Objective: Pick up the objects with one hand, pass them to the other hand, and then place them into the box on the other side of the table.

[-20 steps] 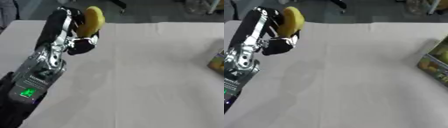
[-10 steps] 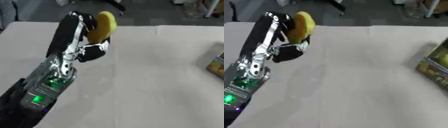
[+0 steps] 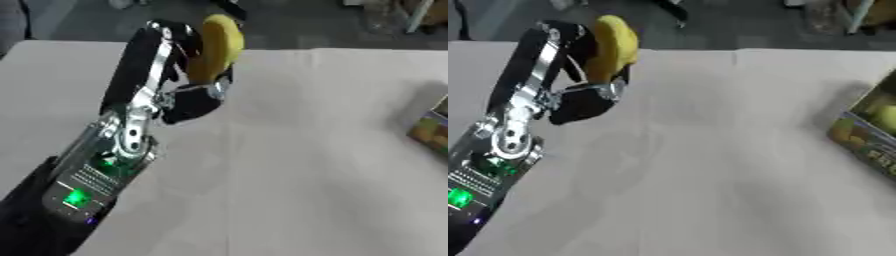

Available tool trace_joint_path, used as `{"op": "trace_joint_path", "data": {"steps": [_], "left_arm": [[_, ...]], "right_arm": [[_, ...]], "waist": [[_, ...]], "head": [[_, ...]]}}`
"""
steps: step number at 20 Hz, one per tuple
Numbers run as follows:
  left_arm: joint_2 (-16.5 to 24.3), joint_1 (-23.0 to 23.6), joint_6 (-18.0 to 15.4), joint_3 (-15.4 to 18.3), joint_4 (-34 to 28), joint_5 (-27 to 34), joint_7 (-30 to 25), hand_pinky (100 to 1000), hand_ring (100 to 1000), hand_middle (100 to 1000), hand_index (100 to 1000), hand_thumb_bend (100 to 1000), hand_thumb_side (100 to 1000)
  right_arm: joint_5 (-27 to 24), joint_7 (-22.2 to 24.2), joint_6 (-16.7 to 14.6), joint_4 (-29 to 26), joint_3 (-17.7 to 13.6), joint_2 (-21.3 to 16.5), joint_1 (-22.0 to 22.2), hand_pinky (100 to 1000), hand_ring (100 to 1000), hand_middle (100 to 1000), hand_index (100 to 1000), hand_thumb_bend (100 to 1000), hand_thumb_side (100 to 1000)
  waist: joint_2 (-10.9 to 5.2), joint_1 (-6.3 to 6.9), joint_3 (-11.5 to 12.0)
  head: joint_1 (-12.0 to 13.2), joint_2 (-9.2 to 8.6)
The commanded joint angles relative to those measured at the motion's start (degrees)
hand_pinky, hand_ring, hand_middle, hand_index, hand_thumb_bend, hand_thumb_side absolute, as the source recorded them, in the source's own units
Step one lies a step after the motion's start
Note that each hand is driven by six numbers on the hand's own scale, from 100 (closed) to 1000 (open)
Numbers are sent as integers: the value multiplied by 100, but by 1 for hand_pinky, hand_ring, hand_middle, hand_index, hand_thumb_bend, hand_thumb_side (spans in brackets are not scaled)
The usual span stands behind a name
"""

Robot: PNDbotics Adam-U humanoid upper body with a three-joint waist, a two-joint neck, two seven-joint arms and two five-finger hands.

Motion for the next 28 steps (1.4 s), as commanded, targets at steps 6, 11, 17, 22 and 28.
{"op": "trace_joint_path", "data": {"steps": [6,11,17,22,28], "left_arm": [[-134,-23,-181,-125,242,-512,-16,440,471,424,394,159,134],[-147,41,-293,-172,488,-712,-42,448,475,427,395,168,124],[-107,155,-447,-190,737,-869,-53,448,475,426,395,172,121],[-161,174,-552,-187,829,-1030,-8,449,475,426,397,166,117],[-234,232,-860,-147,985,-1332,155,454,479,428,396,166,104]], "right_arm": [[439,1031,343,214,959,293,-1076,804,943,772,942,139,535],[470,1381,470,200,1046,827,-1271,809,963,788,960,124,571],[547,1577,585,107,1025,1535,-1255,816,978,800,969,110,584],[759,1885,634,273,1206,2056,-1283,820,991,810,976,100,606],[993,1997,676,409,1358,2556,-1209,792,954,812,975,100,632]], "waist": [[-239,-127,-24],[-259,-146,-57],[-322,-188,-167],[-367,-234,-229],[-372,-250,-204]], "head": [[-106,162],[-18,169],[-28,175],[-9,185],[-28,208]]}}
